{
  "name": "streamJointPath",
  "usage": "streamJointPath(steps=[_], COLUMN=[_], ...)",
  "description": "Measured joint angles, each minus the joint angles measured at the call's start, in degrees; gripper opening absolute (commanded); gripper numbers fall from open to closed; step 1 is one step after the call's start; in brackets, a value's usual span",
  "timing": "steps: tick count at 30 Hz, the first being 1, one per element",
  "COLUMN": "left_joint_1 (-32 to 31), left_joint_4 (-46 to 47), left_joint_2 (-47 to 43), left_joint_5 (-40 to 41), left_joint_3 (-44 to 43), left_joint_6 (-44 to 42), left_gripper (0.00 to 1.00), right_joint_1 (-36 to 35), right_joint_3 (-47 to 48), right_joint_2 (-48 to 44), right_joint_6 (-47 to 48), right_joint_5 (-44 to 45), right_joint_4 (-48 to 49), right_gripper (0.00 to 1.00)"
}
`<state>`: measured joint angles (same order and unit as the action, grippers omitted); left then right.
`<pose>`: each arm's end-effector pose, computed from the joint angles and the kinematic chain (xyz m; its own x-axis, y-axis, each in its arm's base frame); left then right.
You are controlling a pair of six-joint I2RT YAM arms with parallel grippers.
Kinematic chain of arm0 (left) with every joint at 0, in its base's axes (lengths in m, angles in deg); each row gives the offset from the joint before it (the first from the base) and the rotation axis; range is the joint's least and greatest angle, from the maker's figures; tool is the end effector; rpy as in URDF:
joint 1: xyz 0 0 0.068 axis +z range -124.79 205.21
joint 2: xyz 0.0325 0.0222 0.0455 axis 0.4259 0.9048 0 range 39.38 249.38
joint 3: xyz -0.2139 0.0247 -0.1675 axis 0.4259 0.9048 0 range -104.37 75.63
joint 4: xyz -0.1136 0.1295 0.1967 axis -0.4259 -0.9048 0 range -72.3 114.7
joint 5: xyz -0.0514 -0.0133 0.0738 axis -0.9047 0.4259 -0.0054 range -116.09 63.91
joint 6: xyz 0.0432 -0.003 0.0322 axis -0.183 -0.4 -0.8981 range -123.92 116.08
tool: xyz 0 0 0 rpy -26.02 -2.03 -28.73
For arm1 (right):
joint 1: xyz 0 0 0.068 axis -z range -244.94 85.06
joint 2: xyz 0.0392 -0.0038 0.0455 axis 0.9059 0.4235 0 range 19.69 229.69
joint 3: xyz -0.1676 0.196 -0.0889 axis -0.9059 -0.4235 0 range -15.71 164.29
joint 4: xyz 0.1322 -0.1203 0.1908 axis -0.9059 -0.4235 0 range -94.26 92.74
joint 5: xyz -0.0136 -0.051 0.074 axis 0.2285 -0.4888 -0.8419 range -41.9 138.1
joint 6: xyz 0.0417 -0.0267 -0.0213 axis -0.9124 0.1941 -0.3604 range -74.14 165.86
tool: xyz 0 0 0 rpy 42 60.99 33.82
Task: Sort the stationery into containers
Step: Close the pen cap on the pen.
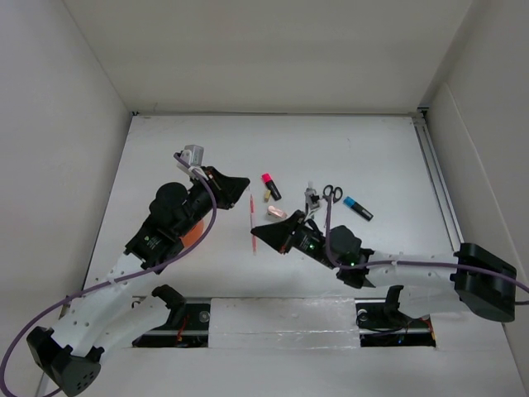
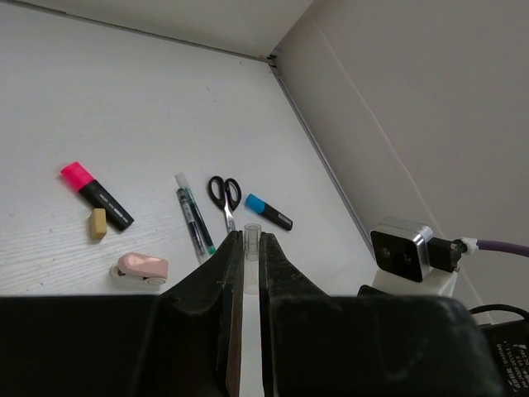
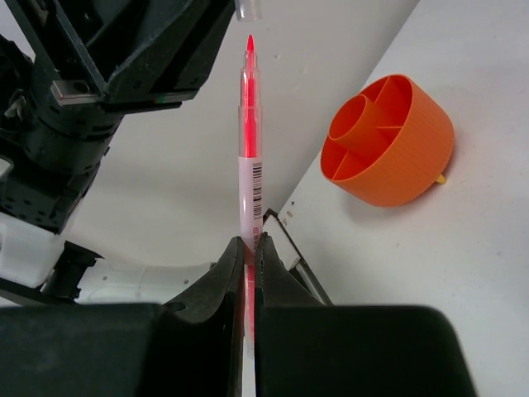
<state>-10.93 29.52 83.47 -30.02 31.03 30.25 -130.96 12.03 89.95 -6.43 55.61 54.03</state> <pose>0.1471 -0.1104 0.3694 -0.2993 -0.4753 -0.8274 0.5745 0.6026 -0.5540 0.1099 0.2356 0.2572 -0.6371 0.4974 -0.5888 -0.5710 0.2086 0.7941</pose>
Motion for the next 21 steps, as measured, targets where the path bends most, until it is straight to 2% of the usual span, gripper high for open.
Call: streamJointPath(steps=[21], left_joint_1=[0.0], left_joint_4=[0.11], left_joint_2=[-0.02], left_joint_5=[-0.17], left_joint_3=[0.0], left_joint_6=[0.07], left_gripper=[0.0], right_joint_1=[1.2], right_joint_3=[1.97], right_joint_2=[2.54], right_joint_6=[0.0], right_joint_5=[-0.9], right_joint_4=[0.63], right_gripper=[0.0])
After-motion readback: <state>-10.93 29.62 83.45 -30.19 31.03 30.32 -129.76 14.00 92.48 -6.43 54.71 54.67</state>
